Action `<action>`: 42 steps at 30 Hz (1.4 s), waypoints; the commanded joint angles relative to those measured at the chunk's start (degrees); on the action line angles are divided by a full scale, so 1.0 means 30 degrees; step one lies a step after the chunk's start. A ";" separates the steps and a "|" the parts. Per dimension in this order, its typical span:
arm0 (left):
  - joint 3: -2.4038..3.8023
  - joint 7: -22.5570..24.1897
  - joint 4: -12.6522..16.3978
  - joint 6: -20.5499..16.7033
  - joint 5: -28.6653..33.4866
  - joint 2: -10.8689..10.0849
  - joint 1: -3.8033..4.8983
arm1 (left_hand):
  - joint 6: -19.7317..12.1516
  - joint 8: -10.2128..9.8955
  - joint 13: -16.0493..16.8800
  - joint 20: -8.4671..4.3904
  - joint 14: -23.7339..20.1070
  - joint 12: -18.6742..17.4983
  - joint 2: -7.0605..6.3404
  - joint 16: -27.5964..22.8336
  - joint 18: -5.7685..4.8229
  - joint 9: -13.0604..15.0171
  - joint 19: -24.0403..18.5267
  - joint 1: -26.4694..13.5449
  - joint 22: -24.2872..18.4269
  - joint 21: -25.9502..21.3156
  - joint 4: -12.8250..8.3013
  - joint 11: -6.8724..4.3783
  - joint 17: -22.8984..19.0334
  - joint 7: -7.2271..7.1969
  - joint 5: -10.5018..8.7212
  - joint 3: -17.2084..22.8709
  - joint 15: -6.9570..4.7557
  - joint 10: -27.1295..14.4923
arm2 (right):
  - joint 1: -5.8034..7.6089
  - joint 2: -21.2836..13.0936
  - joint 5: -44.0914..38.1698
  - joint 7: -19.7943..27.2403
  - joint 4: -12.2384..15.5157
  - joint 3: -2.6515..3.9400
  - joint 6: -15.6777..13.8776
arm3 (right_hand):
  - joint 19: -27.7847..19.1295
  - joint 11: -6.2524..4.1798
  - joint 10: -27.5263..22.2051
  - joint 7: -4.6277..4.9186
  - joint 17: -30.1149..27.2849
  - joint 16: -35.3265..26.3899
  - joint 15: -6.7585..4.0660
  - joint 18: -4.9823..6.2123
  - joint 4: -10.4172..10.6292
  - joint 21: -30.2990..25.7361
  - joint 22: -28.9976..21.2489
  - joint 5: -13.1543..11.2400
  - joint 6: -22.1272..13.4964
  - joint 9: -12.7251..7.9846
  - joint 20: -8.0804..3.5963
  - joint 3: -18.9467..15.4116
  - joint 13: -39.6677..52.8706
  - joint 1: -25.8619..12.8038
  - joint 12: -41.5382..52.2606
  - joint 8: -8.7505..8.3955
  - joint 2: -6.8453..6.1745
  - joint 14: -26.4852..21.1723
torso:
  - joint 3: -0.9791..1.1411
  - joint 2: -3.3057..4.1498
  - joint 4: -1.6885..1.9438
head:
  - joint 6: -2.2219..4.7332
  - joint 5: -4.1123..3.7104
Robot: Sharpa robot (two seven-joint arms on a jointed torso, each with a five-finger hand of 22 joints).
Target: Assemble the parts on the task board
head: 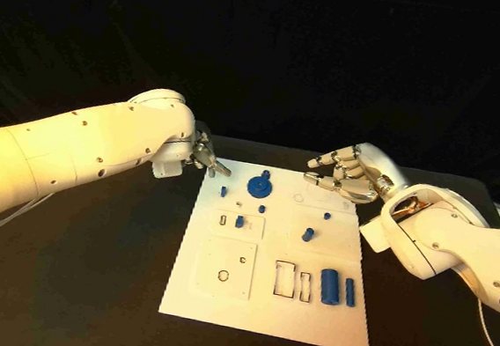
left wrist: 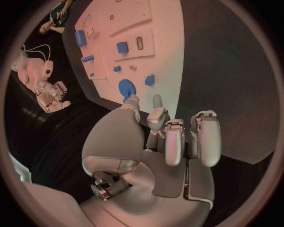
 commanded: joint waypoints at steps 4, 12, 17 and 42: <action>-0.0215 0.0994 -0.1406 0.1828 -0.1427 0.0846 0.0036 | 0.0275 0.0198 0.0133 0.0079 0.2011 0.0201 0.0278 0.0059 0.0070 0.0107 0.0565 0.0043 0.2590 0.0165 0.0065 -0.0112 0.5019 -0.0080 -0.0060 -0.0197 -0.0029 0.0124 | -0.0014 0.0119 -0.0111 0.0114 -0.0030 -0.0001 0.0220 | -0.0183 -0.0022 -0.0087 -0.0001 0.2778 -0.0099 -0.0166 0.0389 0.0012 -0.0079 0.0172 0.0114 0.0148 0.0031 0.0002 -0.0104 -0.0008 -0.0188 -0.0089 -0.0005 0.0041 0.1407 | -0.0036 0.0035 0.0000 | -0.0033 -0.0010; -0.0547 0.1334 -0.2326 0.2101 -0.1133 0.1523 -0.0084 | 0.0334 0.0262 0.0242 0.0047 0.2011 0.0321 0.0451 0.0059 0.0040 0.0164 0.0635 -0.0014 0.2704 0.0248 0.0073 -0.0151 0.5019 -0.0122 -0.0096 -0.0250 -0.0066 0.0221 | -0.0016 0.0182 -0.0111 0.0126 -0.0046 -0.0001 0.0246 | -0.0187 -0.0025 -0.0083 -0.0004 0.2792 -0.0091 -0.0168 0.0391 0.0013 -0.0086 0.0163 0.0126 0.0148 0.0031 0.0001 -0.0103 -0.0007 -0.0183 -0.0083 -0.0007 0.0052 0.1411 | -0.0078 0.0155 -0.0095 | -0.0005 0.0071; -0.0624 0.1530 -0.2476 0.1976 -0.0823 0.1697 -0.0138 | 0.0402 0.0328 0.0367 0.0007 0.2011 0.0462 0.0624 0.0059 0.0010 0.0232 0.0706 -0.0212 0.2822 0.0334 0.0093 -0.0194 0.5019 -0.0171 -0.0135 -0.0390 -0.0105 0.0341 | -0.0016 0.0200 -0.0111 0.0126 -0.0060 -0.0002 0.0261 | -0.0187 -0.0025 -0.0083 -0.0004 0.2792 -0.0091 -0.0168 0.0391 0.0013 -0.0086 0.0163 0.0126 0.0148 0.0031 0.0001 -0.0103 -0.0007 -0.0183 -0.0083 -0.0007 0.0052 0.1411 | -0.0078 0.0188 -0.0127 | 0.0000 0.0089; -0.0660 0.1469 -0.2371 0.2522 -0.0276 0.1795 -0.0166 | 0.0543 0.0454 0.0561 -0.0145 0.2011 0.0692 0.0921 0.0059 -0.0050 0.0621 0.0843 0.0941 0.3065 0.0496 -0.0234 -0.0355 0.5019 -0.0341 -0.0065 -0.0371 -0.0251 0.0575 | -0.0039 0.0325 -0.0113 0.0095 -0.0157 -0.0007 0.0368 | -0.0176 -0.0032 -0.0075 -0.0010 0.2785 -0.0099 -0.0173 0.0388 0.0010 -0.0082 0.0176 0.0145 0.0152 0.0033 -0.0002 -0.0099 -0.0005 -0.0166 -0.0075 -0.0007 0.0073 0.1410 | -0.0060 0.0172 -0.0099 | -0.0080 0.0056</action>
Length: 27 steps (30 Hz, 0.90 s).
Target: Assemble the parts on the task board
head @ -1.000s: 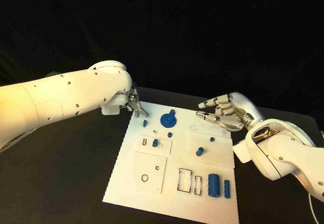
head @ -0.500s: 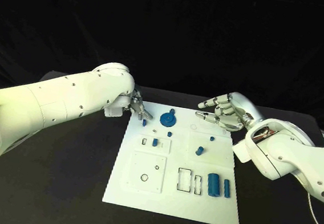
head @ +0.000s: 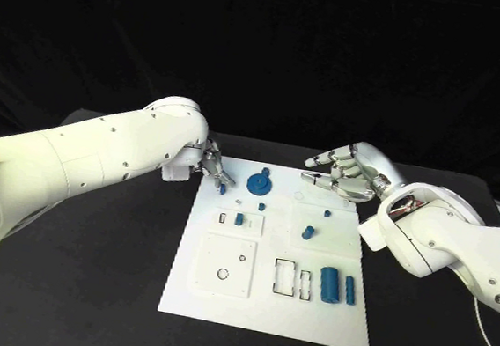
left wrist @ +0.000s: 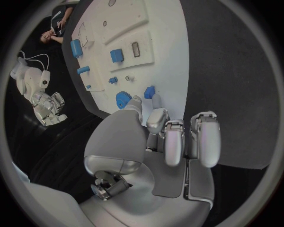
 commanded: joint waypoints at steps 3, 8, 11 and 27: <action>0.0001 0.0045 0.0056 0.0721 0.0135 0.0058 -0.0001 | 0.0085 0.0093 0.0014 -0.0153 0.2010 0.0081 0.0058 0.0059 -0.0055 0.0067 0.0852 0.0394 0.3089 0.0097 -0.0163 -0.0064 0.5027 -0.0025 0.0004 0.0057 -0.0117 0.0135 | -0.0018 0.0013 -0.0116 0.0087 0.0024 0.0000 0.0272 | -0.0176 -0.0033 -0.0077 -0.0010 0.2785 -0.0100 -0.0173 0.0388 0.0011 -0.0083 0.0168 0.0066 0.0152 0.0023 -0.0002 -0.0100 -0.0032 -0.0166 -0.0076 -0.0008 0.0074 0.1410 | 0.0002 0.0001 -0.0001 | -0.0019 0.0006; -0.0001 0.0014 0.0061 0.0810 0.0177 0.0060 -0.0002 | 0.0103 0.0103 0.0062 -0.0173 0.2010 0.0129 0.0159 0.0059 -0.0064 0.0146 0.0872 0.0728 0.3126 0.0119 -0.0227 -0.0095 0.5027 -0.0061 0.0019 0.0191 -0.0140 0.0179 | -0.0018 0.0008 -0.0116 0.0086 0.0035 0.0000 0.0271 | -0.0174 -0.0038 -0.0068 -0.0014 0.2779 -0.0106 -0.0177 0.0388 0.0005 -0.0087 0.0166 0.0080 0.0158 0.0025 -0.0005 -0.0092 -0.0027 -0.0146 -0.0064 -0.0007 0.0095 0.1409 | 0.0011 0.0000 -0.0004 | -0.0031 0.0013; -0.0002 0.0005 0.0063 0.0803 0.0217 0.0062 -0.0004 | 0.0115 0.0111 0.0074 -0.0187 0.2010 0.0142 0.0210 0.0059 -0.0065 0.0193 0.0875 0.0924 0.3135 0.0122 -0.0273 -0.0115 0.5027 -0.0084 0.0022 0.0280 -0.0154 0.0195 | -0.0018 0.0004 -0.0116 0.0087 0.0038 0.0000 0.0269 | -0.0174 -0.0038 -0.0068 -0.0014 0.2779 -0.0106 -0.0177 0.0388 0.0005 -0.0087 0.0166 0.0080 0.0158 0.0025 -0.0005 -0.0092 -0.0027 -0.0146 -0.0064 -0.0007 0.0095 0.1409 | 0.0009 -0.0004 0.0002 | -0.0046 0.0003; -0.0015 0.0082 0.0046 0.0785 0.0411 0.0140 -0.0030 | -0.0255 -0.0209 -0.0067 -0.0364 0.2010 -0.0068 0.0818 0.0059 -0.0057 0.0417 0.0854 0.4139 0.3144 0.0080 -0.1970 -0.0305 0.5027 -0.0266 0.0089 0.2953 -0.0328 0.0106 | -0.0018 -0.0008 -0.0116 0.0093 0.0074 0.0000 0.0262 | -0.0181 -0.0044 -0.0059 -0.0018 0.2792 -0.0101 -0.0183 0.0391 -0.0008 -0.0101 0.0148 0.0091 0.0165 0.0027 -0.0009 -0.0084 -0.0023 -0.0116 -0.0053 -0.0006 0.0113 0.1414 | 0.0013 -0.0002 -0.0002 | -0.0114 -0.0011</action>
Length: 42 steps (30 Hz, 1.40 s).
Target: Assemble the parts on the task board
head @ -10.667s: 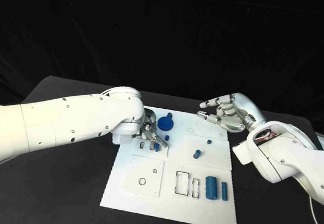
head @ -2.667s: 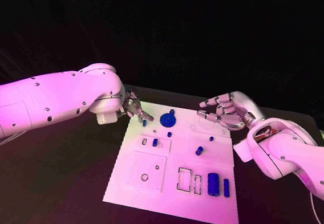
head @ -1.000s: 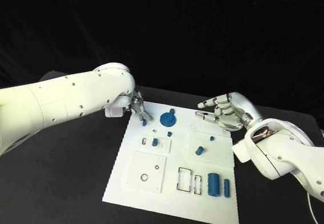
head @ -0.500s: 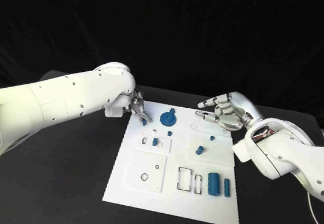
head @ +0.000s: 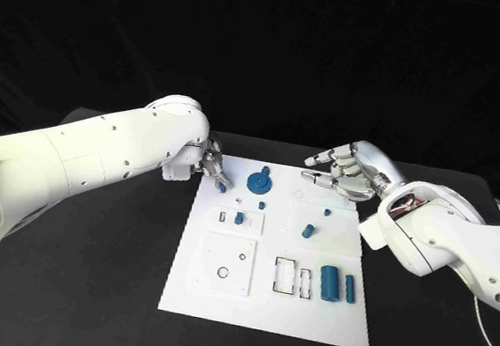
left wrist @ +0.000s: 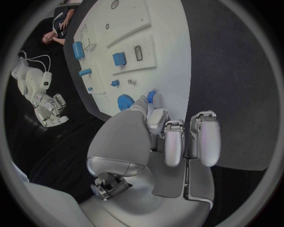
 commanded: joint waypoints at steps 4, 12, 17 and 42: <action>-0.0038 0.0246 -0.0003 0.0288 0.0560 0.0047 -0.0068 | -0.0295 -0.0246 -0.0223 -0.0065 0.1964 -0.0389 -0.0264 0.0059 -0.0057 0.0168 0.0868 0.1097 0.3151 0.0056 -0.0932 -0.0010 0.5031 0.0224 0.0467 0.2943 0.0020 -0.0096 | -0.0015 0.0005 -0.0116 0.0097 0.0038 0.0000 0.0224 | -0.0181 -0.0045 -0.0060 -0.0019 0.2795 -0.0100 -0.0182 0.0392 -0.0008 -0.0101 0.0154 0.0092 0.0165 0.0032 -0.0009 -0.0084 -0.0016 -0.0116 -0.0053 -0.0006 0.0113 0.1414 | 0.0003 -0.0007 -0.0004 | -0.0043 -0.0005; -0.0052 0.0610 0.0583 -0.0610 0.1485 -0.0402 -0.0079 | -0.0248 0.0214 -0.0272 0.0038 0.1964 -0.0404 -0.2337 0.0059 -0.0051 0.1027 0.0874 -0.0778 0.3198 0.0029 -0.1618 0.0116 0.5031 0.0243 0.2211 0.7630 0.0072 0.0132 | -0.0015 -0.0012 -0.0116 0.0076 0.0025 -0.0001 0.0245 | -0.0181 -0.0045 -0.0060 -0.0019 0.2795 -0.0100 -0.0182 0.0392 -0.0008 -0.0101 0.0154 0.0092 0.0165 0.0032 -0.0009 -0.0084 -0.0016 -0.0116 -0.0053 -0.0006 0.0113 0.1414 | 0.0022 -0.0045 0.0042 | -0.0017 0.0020; -0.0064 0.0757 0.1723 -0.1516 0.2077 -0.1130 -0.0075 | -0.0220 0.0397 -0.0229 0.0033 0.1964 -0.0343 -0.2689 0.0059 -0.0067 0.1306 0.0906 -0.1319 0.3256 0.0058 -0.1977 0.0032 0.5031 0.0210 0.2544 0.8561 0.0063 0.0233 | -0.0015 -0.0023 -0.0116 0.0060 0.0000 -0.0007 0.0266 | -0.0181 -0.0045 -0.0060 -0.0019 0.2795 -0.0100 -0.0182 0.0392 -0.0008 -0.0101 0.0154 0.0092 0.0165 0.0032 -0.0009 -0.0084 -0.0016 -0.0116 -0.0053 -0.0006 0.0113 0.1414 | 0.0037 -0.0081 0.0078 | -0.0028 0.0035; -0.0424 0.0969 0.7815 -0.5268 -0.0299 -0.4345 -0.1218 | 0.0003 0.0608 -0.0040 -0.0039 0.1964 -0.0130 -0.3178 0.0059 -0.0133 0.1588 0.1060 -0.1963 0.3500 0.0250 -0.2502 -0.0070 0.5031 0.0110 0.2872 0.9538 -0.0004 0.0497 | -0.0030 -0.0112 -0.0071 0.0056 -0.0049 -0.0094 0.0308 | -0.0181 -0.0045 -0.0060 -0.0019 0.2795 -0.0100 -0.0182 0.0392 -0.0008 -0.0101 0.0154 0.0092 0.0165 0.0032 -0.0009 -0.0084 -0.0016 -0.0116 -0.0053 -0.0006 0.0113 0.1414 | 0.0095 -0.0193 0.0231 | -0.0189 0.0075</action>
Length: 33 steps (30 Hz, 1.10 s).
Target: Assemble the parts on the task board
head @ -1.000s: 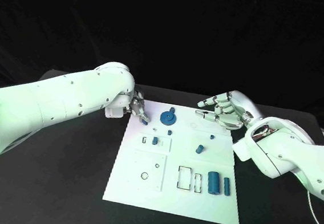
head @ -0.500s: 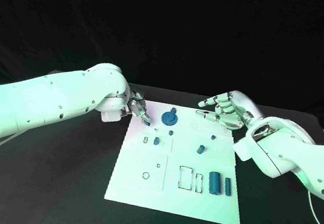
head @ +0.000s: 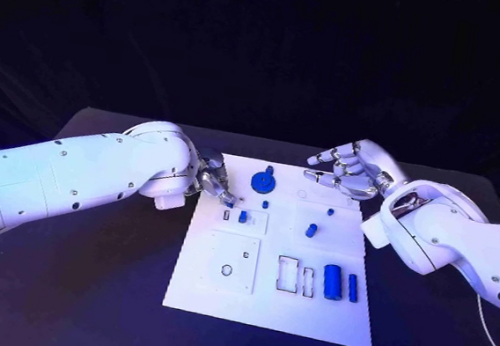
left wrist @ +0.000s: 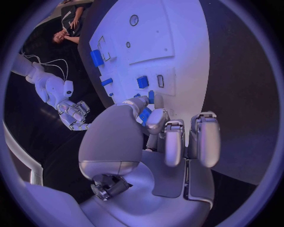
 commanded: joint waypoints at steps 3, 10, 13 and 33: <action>-0.0017 0.0034 0.0284 -0.0666 -0.1432 -0.0069 -0.0316 | 0.0154 0.0071 0.0024 -0.0014 0.1944 0.0129 0.0021 0.0059 -0.0133 0.0040 0.1033 -0.0141 0.3501 0.0079 -0.2441 0.0000 0.5018 -0.0061 0.0122 0.2585 0.0014 0.0150 | -0.0037 0.0010 -0.0083 0.0075 -0.0009 -0.0010 0.0259 | -0.0181 -0.0045 -0.0060 -0.0018 0.2799 -0.0101 -0.0182 0.0391 -0.0008 -0.0101 0.0162 0.0093 0.0165 0.0022 -0.0009 -0.0084 -0.0017 -0.0116 -0.0053 -0.0006 0.0113 0.1414 | -0.0014 0.0019 -0.0058 | -0.0017 0.0048; -0.0028 -0.0225 0.0435 -0.0210 -0.1702 -0.0094 -0.0588 | 0.0164 0.0073 0.0028 -0.0017 0.1944 0.0133 0.0009 0.0059 -0.0127 0.0045 0.1022 -0.0163 0.3483 0.0062 -0.2460 -0.0005 0.5018 -0.0064 0.0126 0.2629 0.0010 0.0161 | -0.0056 0.0015 -0.0083 0.0089 -0.0026 -0.0018 0.0264 | -0.0181 -0.0045 -0.0060 -0.0018 0.2799 -0.0101 -0.0182 0.0391 -0.0008 -0.0101 0.0162 0.0093 0.0165 0.0022 -0.0009 -0.0084 -0.0017 -0.0116 -0.0053 -0.0006 0.0113 0.1414 | -0.0001 0.0037 -0.0062 | -0.0075 0.0058; -0.0029 -0.0335 0.0455 -0.0057 -0.1778 -0.0119 -0.0622 | 0.0173 0.0076 0.0020 -0.0019 0.1944 0.0126 -0.0004 0.0059 -0.0128 0.0050 0.1023 -0.0180 0.3485 0.0062 -0.2479 -0.0008 0.5018 -0.0067 0.0128 0.2665 0.0007 0.0165 | -0.0060 0.0014 -0.0083 0.0092 -0.0026 -0.0019 0.0262 | -0.0181 -0.0045 -0.0060 -0.0018 0.2799 -0.0101 -0.0182 0.0391 -0.0008 -0.0101 0.0162 0.0093 0.0165 0.0022 -0.0009 -0.0084 -0.0017 -0.0116 -0.0053 -0.0006 0.0113 0.1414 | 0.0015 0.0034 -0.0065 | -0.0084 0.0077; -0.0028 -0.0695 0.0772 0.1113 -0.1786 -0.0382 -0.0672 | 0.0239 0.0103 0.0100 -0.0030 0.1944 0.0200 -0.0114 0.0059 -0.0125 0.0082 0.1019 -0.0290 0.3478 0.0050 -0.2592 -0.0026 0.5018 -0.0088 0.0131 0.2849 -0.0003 0.0239 | -0.0068 0.0000 -0.0081 0.0101 -0.0042 -0.0024 0.0280 | -0.0181 -0.0045 -0.0060 -0.0018 0.2799 -0.0101 -0.0182 0.0391 -0.0008 -0.0101 0.0162 0.0093 0.0165 0.0022 -0.0009 -0.0084 -0.0017 -0.0116 -0.0053 -0.0006 0.0113 0.1414 | 0.0008 0.0027 -0.0058 | -0.0232 0.0059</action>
